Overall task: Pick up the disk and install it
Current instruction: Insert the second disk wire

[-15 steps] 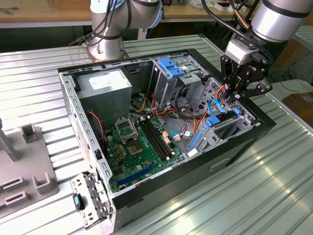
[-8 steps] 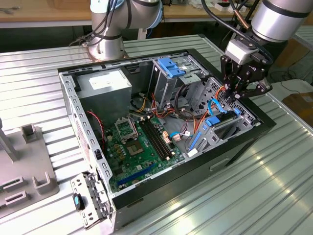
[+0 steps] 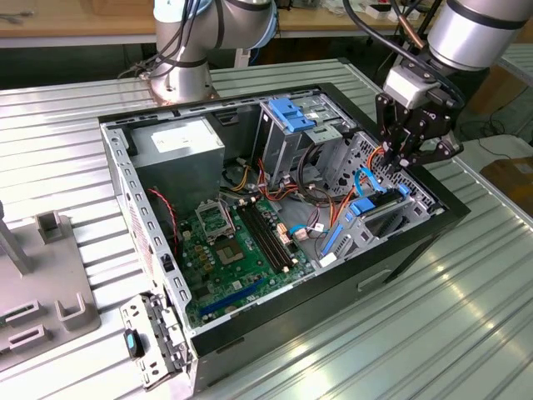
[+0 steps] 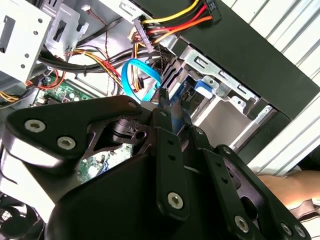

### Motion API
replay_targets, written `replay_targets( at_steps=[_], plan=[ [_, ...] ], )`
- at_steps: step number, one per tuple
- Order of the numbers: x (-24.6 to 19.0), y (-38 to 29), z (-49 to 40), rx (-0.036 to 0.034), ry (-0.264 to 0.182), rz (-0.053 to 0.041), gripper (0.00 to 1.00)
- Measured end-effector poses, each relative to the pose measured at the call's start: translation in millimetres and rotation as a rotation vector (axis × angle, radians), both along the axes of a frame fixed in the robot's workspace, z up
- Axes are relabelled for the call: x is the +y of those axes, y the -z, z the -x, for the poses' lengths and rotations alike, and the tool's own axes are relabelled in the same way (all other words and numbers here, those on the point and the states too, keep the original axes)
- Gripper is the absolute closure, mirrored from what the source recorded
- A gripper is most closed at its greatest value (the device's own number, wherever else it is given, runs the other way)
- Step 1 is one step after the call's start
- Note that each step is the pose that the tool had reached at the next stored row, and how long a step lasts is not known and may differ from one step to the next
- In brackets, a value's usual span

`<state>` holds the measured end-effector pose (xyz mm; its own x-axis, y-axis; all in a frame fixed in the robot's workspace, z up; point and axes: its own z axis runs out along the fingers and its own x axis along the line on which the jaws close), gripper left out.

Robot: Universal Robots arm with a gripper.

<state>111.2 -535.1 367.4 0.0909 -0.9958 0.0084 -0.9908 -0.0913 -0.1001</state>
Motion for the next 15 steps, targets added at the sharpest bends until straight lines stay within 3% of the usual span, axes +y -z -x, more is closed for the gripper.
replay_targets(
  at_steps=[7,15],
  plan=[
    [3.6,0.0,-12.7,0.0000,-0.027,-0.0026,0.76],
    [4.7,0.0,-16.2,0.0000,-0.037,-0.0029,0.76]
  ],
)
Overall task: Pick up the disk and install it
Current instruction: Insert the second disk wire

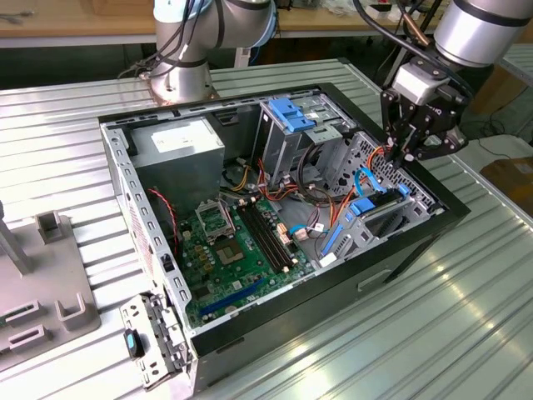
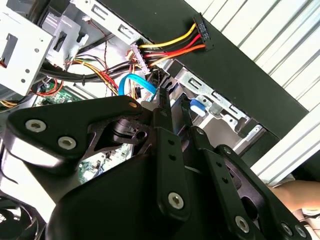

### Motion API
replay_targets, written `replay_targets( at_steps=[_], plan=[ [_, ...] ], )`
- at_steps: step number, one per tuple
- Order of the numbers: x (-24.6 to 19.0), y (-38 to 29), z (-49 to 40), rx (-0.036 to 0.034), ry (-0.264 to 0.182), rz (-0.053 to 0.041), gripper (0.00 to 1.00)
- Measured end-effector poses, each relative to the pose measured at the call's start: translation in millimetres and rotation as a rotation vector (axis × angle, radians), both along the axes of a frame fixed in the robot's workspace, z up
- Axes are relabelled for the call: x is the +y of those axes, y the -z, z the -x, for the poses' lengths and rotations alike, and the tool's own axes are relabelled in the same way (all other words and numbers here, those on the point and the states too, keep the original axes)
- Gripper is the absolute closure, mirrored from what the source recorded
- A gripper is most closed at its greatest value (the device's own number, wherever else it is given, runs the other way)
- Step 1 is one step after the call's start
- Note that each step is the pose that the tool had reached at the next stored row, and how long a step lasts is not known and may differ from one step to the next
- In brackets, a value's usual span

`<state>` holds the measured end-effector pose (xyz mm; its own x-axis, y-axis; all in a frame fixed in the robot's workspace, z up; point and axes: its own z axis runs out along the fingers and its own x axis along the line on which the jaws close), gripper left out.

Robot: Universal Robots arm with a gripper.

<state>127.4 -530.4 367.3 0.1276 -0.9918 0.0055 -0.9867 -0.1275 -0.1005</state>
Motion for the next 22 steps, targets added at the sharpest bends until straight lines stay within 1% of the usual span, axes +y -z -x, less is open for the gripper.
replay_targets(
  at_steps=[1,4,6,8,10,11,13,15,19,22],
  plan=[
    [0.4,0.0,-0.5,0.0000,0.000,0.0000,0.76],
    [3.5,0.0,-3.0,0.0000,-0.003,0.0000,0.76],
    [7.5,0.0,-4.7,0.0000,-0.006,0.0000,0.76],
    [7.5,-0.4,-5.7,0.0000,-0.007,0.0001,0.76],
    [7.5,-3.4,-6.5,0.0000,-0.007,0.0002,0.76],
    [7.6,-12.8,-7.4,0.0000,-0.007,0.0001,0.76],
    [7.6,-17.0,-7.6,0.0000,-0.007,0.0000,0.76],
    [7.5,-19.2,-7.7,0.0000,-0.007,-0.0001,0.76],
    [7.6,-19.5,-7.8,0.0000,-0.007,0.0000,0.76],
    [7.8,-19.5,-11.0,0.0000,-0.008,0.0001,0.76]
  ],
)
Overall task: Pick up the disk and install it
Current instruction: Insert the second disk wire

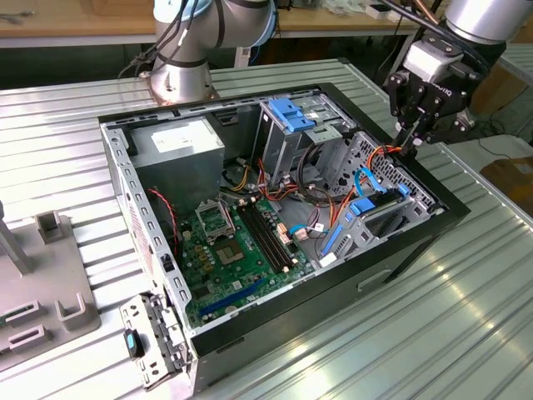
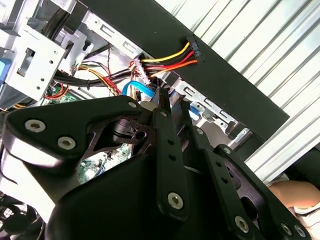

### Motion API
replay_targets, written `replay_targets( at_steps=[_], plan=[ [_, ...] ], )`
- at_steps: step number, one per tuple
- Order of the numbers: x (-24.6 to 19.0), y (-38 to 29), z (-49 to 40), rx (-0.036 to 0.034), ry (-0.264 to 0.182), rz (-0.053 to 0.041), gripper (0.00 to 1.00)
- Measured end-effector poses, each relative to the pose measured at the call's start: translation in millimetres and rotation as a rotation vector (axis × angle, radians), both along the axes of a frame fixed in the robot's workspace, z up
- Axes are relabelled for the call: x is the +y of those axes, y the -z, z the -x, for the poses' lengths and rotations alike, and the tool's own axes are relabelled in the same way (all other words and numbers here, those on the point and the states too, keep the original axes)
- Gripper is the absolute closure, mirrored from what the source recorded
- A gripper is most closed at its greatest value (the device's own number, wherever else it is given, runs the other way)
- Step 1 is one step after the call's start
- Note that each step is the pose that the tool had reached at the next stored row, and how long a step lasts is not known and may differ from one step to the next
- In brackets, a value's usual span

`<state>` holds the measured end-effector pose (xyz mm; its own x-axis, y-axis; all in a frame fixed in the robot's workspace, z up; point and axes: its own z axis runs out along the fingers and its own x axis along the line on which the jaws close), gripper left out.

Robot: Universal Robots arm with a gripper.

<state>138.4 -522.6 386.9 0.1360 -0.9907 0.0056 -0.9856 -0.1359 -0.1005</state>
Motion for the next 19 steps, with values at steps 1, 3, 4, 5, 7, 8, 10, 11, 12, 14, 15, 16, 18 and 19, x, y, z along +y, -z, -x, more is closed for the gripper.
replay_targets(
  at_steps=[1,3,4,5,7,8,10,11,12,14,15,16,18,19],
  plan=[
    [0.2,0.0,-2.5,0.0000,-0.001,0.0000,0.76],
    [1.0,0.0,-9.5,0.0000,-0.007,-0.0001,0.76],
    [1.1,0.0,-10.7,0.0000,-0.010,0.0000,0.76],
    [1.2,0.0,-12.5,0.0000,-0.013,0.0001,0.76],
    [1.6,0.0,-16.0,0.0000,-0.021,-0.0001,0.76],
    [1.9,0.0,-18.8,-0.0001,-0.031,0.0000,0.76],
    [2.2,0.0,-24.3,0.0000,-0.047,0.0000,0.76],
    [2.2,0.1,-29.8,0.0000,-0.062,-0.0001,0.76],
    [2.2,0.1,-33.0,0.0000,-0.070,-0.0001,0.76],
    [2.2,0.0,-37.9,0.0000,-0.082,-0.0001,0.76],
    [2.2,0.1,-44.1,0.0000,-0.098,-0.0001,0.76],
    [2.2,0.1,-46.8,0.0000,-0.106,0.0000,0.76],
    [2.3,0.1,-46.8,0.0000,-0.106,0.0000,0.76],
    [2.3,0.1,-46.9,0.0000,-0.107,0.0000,0.76]
  ],
)
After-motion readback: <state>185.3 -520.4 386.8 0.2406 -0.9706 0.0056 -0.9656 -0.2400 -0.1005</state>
